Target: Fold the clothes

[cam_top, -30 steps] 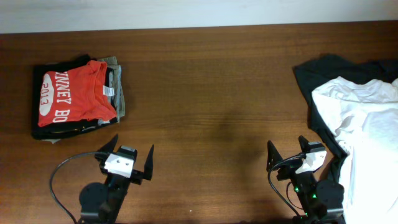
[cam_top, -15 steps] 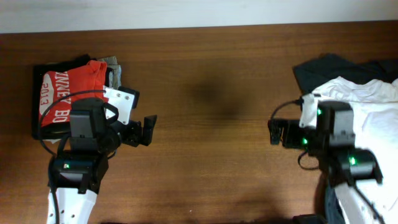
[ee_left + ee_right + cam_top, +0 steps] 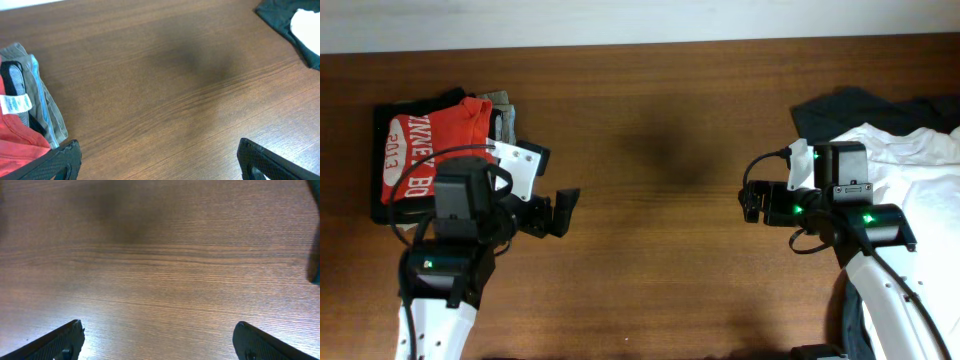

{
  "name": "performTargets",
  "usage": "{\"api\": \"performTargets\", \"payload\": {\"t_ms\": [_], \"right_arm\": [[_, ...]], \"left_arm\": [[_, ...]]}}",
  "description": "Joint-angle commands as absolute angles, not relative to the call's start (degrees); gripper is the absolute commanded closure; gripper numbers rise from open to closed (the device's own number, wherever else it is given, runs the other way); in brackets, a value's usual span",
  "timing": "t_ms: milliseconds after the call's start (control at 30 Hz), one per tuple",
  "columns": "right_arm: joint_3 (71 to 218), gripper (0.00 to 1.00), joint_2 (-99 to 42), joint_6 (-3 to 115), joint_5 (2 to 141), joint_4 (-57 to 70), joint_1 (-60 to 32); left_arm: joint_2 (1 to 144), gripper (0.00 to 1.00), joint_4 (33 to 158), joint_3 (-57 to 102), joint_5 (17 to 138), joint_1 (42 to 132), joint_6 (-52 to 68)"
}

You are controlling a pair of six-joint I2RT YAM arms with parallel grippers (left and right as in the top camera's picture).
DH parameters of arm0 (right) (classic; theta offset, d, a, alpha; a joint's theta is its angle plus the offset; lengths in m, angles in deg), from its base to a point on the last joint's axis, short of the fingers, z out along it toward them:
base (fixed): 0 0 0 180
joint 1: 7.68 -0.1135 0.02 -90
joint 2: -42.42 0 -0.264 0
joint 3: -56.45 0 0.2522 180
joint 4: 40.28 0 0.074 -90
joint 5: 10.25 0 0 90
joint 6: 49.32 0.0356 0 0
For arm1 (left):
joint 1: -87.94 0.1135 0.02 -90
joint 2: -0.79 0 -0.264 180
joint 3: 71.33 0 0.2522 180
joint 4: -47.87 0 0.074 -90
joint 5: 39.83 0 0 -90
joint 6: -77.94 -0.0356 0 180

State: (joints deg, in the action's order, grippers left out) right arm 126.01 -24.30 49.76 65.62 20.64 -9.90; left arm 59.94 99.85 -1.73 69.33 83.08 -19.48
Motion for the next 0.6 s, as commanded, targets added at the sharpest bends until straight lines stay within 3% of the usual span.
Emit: {"api": "performTargets", "payload": {"t_ms": [0, 133, 333, 367, 567], "right_arm": [[127.0, 0.01, -24.6, 53.7, 71.9, 20.4, -9.5], [127.0, 0.01, -25.0, 56.9, 78.4, 20.4, -6.5], [127.1, 0.00, -39.4, 59.2, 77.9, 8.6, 10.7], [127.1, 0.05, -42.5, 60.2, 78.1, 5.2, 13.2], [127.1, 0.07, -56.4, 65.2, 75.7, -6.5, 29.1]], "left_arm": [[63.0, 0.01, 100.7, -0.4, 70.4, 83.2, -19.2], [68.6, 0.01, 100.9, -0.3, 70.3, 83.2, -19.2], [72.1, 0.01, 99.0, -0.3, 69.9, 83.2, -19.4], [72.1, 0.01, 98.6, -0.3, 69.9, 83.2, -19.4], [72.1, 0.01, 98.6, -0.3, 69.9, 83.2, -19.4]]}}
